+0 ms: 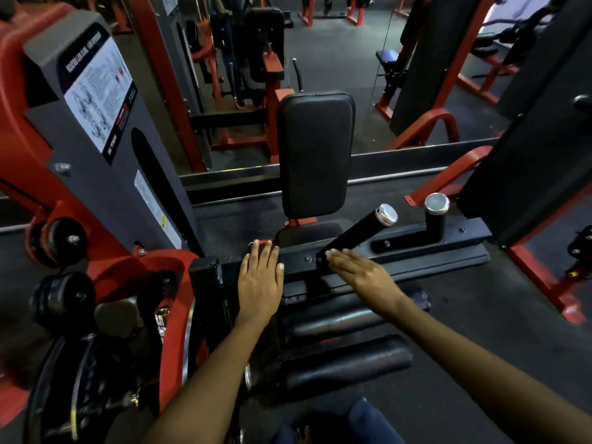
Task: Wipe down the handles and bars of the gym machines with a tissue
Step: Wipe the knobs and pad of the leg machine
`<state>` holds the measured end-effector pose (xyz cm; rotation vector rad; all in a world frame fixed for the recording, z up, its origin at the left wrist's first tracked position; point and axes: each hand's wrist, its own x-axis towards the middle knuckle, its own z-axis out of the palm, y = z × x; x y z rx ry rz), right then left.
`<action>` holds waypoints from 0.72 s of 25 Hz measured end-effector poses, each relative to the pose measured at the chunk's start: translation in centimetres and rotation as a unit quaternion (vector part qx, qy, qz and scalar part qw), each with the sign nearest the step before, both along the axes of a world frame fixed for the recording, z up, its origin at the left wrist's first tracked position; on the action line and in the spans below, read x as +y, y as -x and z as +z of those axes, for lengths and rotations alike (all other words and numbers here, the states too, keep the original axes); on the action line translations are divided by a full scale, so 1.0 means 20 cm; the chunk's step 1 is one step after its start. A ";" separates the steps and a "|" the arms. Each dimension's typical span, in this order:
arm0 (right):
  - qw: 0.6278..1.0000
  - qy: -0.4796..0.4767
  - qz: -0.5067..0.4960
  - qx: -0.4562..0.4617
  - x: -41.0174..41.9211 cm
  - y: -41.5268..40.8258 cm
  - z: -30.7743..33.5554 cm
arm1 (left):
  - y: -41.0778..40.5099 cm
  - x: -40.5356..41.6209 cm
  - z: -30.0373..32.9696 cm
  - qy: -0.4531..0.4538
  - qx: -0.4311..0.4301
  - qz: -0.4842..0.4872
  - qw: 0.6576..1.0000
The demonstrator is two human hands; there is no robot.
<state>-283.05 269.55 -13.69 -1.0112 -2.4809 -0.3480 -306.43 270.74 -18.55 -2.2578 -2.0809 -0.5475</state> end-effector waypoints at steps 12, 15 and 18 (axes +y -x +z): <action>0.517 0.208 -0.359 0.749 0.06 0.28 0.10 | -0.02 0.00 0.00 0.000 0.000 0.010 1.000; 0.646 0.350 -0.353 0.579 0.00 0.23 -0.03 | -0.02 0.00 0.00 -0.002 0.001 0.008 1.000; 0.697 0.272 -0.390 0.537 0.07 0.09 0.05 | -0.02 0.00 0.00 0.000 0.002 0.010 1.000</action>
